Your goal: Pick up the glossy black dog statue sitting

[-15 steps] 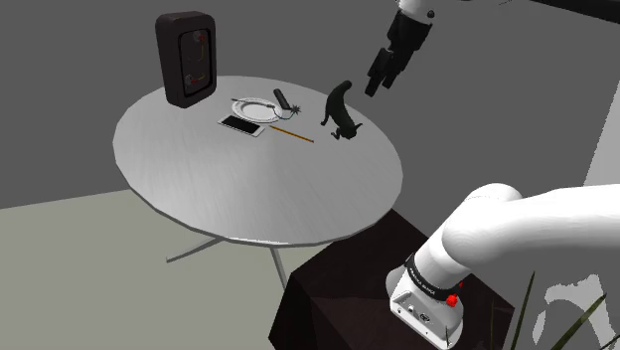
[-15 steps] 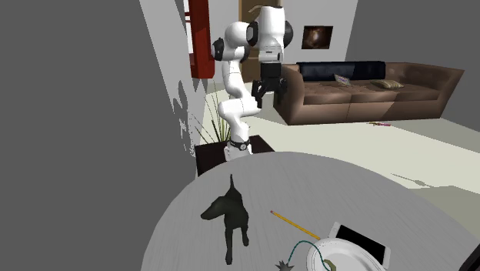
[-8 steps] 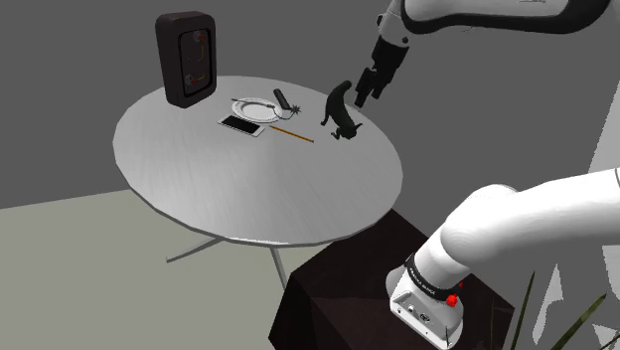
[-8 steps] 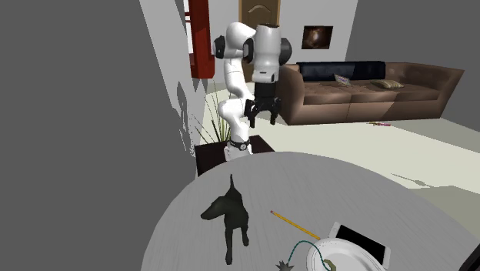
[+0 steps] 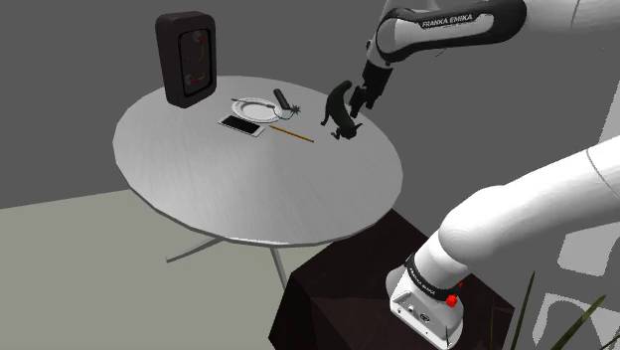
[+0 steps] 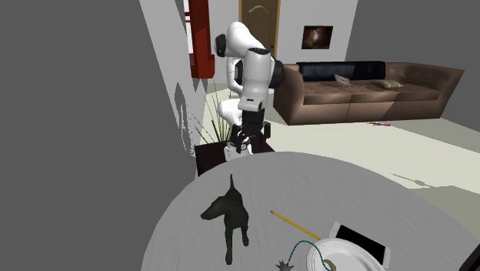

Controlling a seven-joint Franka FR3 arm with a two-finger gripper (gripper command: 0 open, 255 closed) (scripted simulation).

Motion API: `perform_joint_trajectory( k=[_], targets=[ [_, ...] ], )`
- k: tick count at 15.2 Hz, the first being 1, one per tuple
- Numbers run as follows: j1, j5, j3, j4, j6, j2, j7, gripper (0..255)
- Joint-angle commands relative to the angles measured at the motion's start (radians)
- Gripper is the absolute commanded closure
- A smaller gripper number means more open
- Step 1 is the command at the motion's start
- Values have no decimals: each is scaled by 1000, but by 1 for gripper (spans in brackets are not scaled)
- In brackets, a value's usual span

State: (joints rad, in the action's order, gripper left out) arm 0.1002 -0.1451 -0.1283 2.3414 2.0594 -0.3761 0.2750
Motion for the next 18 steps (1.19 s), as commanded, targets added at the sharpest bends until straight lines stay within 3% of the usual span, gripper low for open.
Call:
perform_joint_trajectory(
  k=[1,9,18],
  targets=[
    [11,-11,-17,-12,49,61,13,0],
    [53,-29,-81,-112,209,325,73,0],
    [59,-28,-87,-76,319,400,69,0]
  ],
)
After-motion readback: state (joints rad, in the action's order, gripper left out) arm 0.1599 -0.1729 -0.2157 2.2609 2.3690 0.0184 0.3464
